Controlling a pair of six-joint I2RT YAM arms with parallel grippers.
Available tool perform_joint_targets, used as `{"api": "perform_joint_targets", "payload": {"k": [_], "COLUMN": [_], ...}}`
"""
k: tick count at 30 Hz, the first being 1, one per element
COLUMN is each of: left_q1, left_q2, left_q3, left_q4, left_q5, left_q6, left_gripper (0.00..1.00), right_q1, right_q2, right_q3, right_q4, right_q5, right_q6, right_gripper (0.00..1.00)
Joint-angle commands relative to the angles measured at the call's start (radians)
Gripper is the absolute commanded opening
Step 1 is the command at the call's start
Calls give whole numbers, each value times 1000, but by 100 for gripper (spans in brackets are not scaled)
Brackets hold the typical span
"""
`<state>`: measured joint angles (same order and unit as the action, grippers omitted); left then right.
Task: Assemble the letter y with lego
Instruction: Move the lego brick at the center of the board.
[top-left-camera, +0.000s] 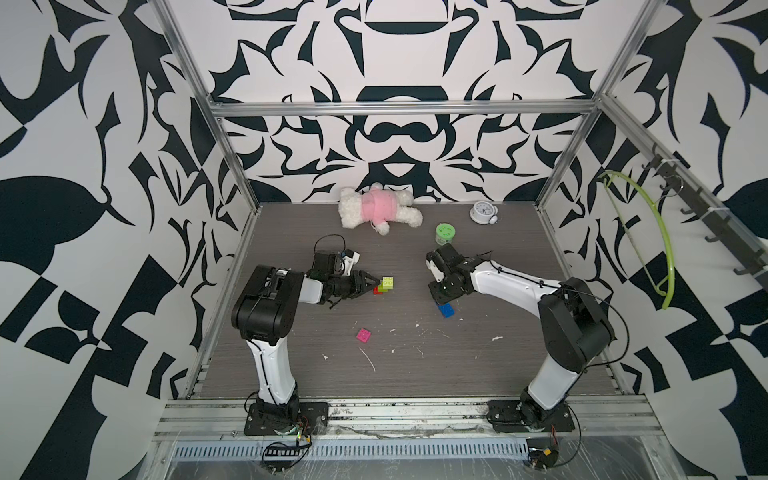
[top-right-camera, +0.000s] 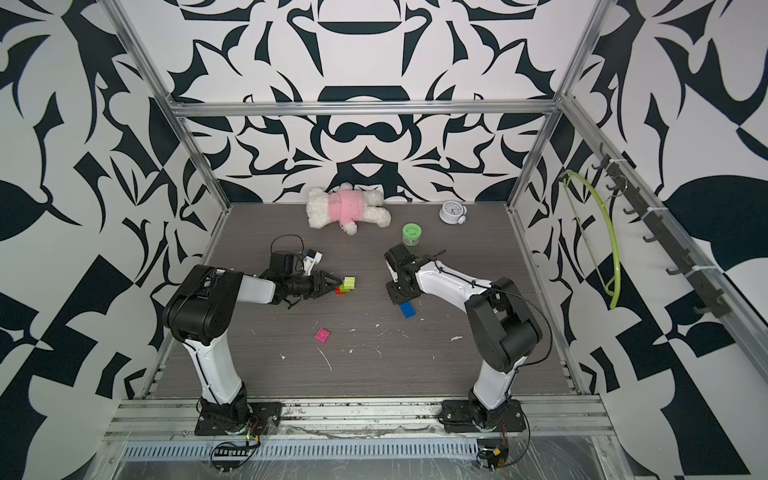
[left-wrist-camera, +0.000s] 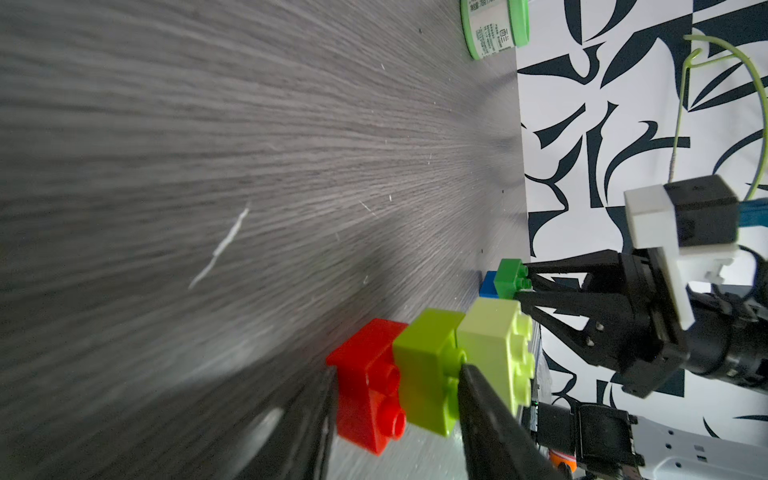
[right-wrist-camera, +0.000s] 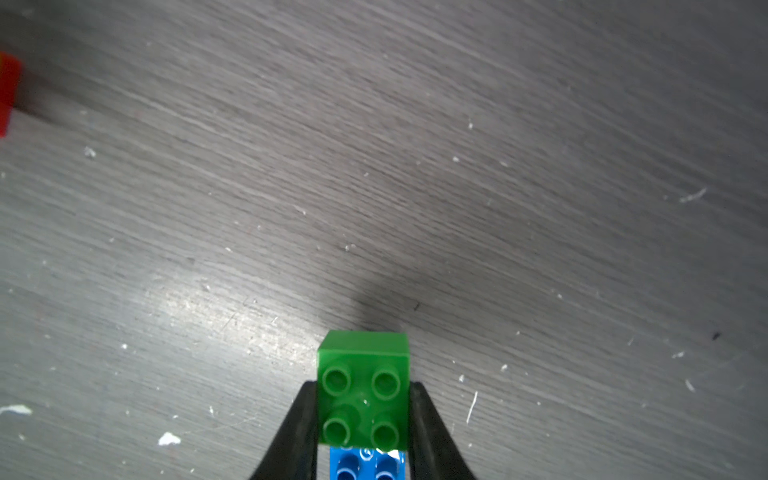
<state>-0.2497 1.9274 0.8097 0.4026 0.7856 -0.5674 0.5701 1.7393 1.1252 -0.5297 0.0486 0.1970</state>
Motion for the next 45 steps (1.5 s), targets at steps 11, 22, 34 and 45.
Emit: {"api": "perform_joint_targets", "payload": {"k": [11, 22, 34, 45], "left_q1": [0, 0, 0, 0], "left_q2": [82, 77, 78, 77], "left_q3": [-49, -50, -49, -47], "left_q4": [-229, -231, -229, -229], "left_q5": [-169, -172, -171, -171], "left_q6": [31, 34, 34, 34], "left_gripper": [51, 51, 51, 51], "right_q1": [164, 173, 180, 183], "right_q2": [-16, -7, -54, 48], "right_q3": [-250, -353, -355, -247], "right_q4": [42, 177, 248, 284], "right_q5": [209, 70, -62, -347], "right_q6": [369, 430, 196, -186], "right_gripper": [0, 0, 0, 0]}}
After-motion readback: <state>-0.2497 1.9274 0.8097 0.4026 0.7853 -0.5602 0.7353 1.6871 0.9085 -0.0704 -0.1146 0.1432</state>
